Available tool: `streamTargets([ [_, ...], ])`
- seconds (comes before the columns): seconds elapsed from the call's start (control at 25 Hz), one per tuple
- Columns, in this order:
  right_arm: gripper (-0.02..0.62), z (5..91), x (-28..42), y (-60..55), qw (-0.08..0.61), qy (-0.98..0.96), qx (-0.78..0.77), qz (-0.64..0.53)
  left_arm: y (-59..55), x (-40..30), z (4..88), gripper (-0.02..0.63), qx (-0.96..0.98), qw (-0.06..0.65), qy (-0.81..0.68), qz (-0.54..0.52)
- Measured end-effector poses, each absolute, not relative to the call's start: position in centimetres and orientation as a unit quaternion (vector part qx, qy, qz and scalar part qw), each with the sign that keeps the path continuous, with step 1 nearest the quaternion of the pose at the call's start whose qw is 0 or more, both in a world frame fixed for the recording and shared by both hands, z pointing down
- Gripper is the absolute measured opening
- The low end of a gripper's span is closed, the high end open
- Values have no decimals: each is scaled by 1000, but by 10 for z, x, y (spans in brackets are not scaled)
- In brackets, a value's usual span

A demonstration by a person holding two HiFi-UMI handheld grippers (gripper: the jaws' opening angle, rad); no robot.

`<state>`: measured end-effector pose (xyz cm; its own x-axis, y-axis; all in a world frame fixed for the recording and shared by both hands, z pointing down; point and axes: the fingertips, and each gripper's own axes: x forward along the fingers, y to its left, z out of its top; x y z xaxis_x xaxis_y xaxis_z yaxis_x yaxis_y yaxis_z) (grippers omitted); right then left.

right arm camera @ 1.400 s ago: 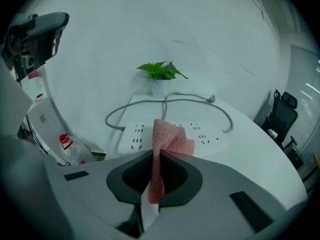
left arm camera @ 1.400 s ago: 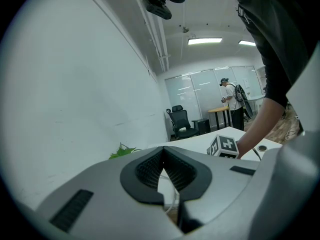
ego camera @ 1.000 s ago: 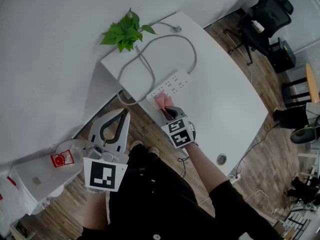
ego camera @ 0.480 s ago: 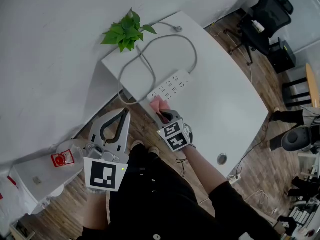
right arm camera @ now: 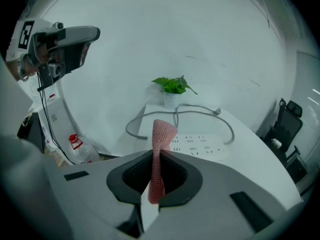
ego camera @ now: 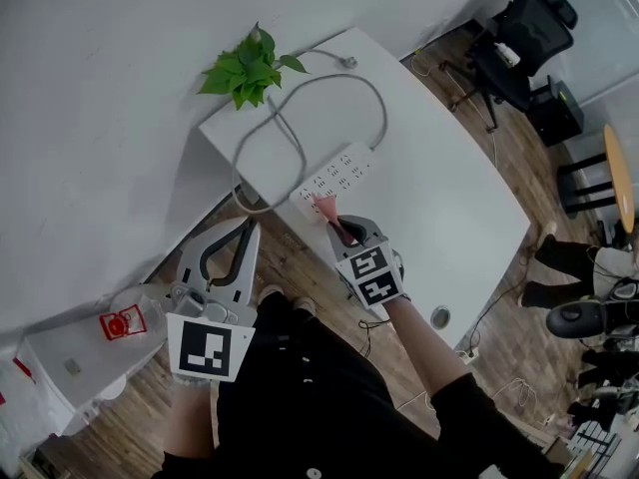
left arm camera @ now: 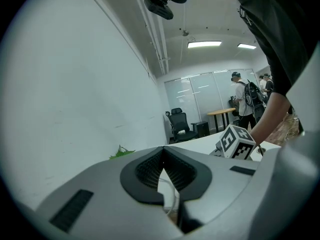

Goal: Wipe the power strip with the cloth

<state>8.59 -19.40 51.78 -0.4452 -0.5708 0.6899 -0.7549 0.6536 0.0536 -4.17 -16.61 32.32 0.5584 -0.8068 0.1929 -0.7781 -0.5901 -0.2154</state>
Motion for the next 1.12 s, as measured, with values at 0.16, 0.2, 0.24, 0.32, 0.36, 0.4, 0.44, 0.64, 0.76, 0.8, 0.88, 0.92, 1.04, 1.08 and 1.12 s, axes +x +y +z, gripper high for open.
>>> streamTargets([
  [0.16, 48, 495, 113, -216, 340, -830, 429, 113, -166, -40, 322, 14, -883, 56, 446, -135],
  [0.2, 48, 490, 119, -222, 338, -827, 436, 107, -166, -40, 322, 14, -883, 55, 445, -135],
  [0.24, 48, 485, 126, -230, 338, -824, 443, 102, -166, -41, 322, 14, -883, 55, 446, -134],
  [0.32, 48, 479, 137, -245, 338, -819, 455, 91, -166, -42, 323, 14, -883, 55, 446, -135],
  [0.36, 48, 476, 142, -253, 339, -816, 460, 86, -165, -43, 323, 14, -883, 55, 447, -135],
  [0.4, 48, 474, 147, -261, 339, -814, 464, 81, -165, -43, 323, 14, -882, 55, 448, -135],
  [0.44, 48, 471, 152, -271, 340, -812, 468, 76, -164, -44, 323, 14, -882, 55, 448, -135],
  [0.64, 48, 469, 168, -314, 360, -798, 481, 54, -164, -54, 323, 14, -875, 53, 462, -137],
  [0.76, 48, 475, 173, -336, 371, -790, 485, 50, -165, -64, 324, 14, -868, 50, 474, -138],
  [0.8, 48, 478, 174, -342, 376, -788, 486, 49, -165, -66, 324, 14, -867, 51, 476, -140],
  [0.88, 48, 486, 176, -352, 388, -783, 484, 48, -166, -69, 324, 14, -865, 56, 478, -142],
  [0.92, 48, 490, 176, -357, 395, -781, 481, 49, -166, -72, 324, 14, -864, 58, 479, -144],
  [1.04, 48, 507, 174, -366, 413, -777, 472, 56, -166, -79, 327, 14, -858, 49, 489, -150],
  [1.08, 48, 512, 175, -368, 419, -774, 471, 60, -166, -80, 329, 14, -857, 46, 490, -151],
  [1.12, 48, 517, 176, -369, 424, -772, 470, 64, -166, -81, 329, 14, -857, 45, 491, -151],
])
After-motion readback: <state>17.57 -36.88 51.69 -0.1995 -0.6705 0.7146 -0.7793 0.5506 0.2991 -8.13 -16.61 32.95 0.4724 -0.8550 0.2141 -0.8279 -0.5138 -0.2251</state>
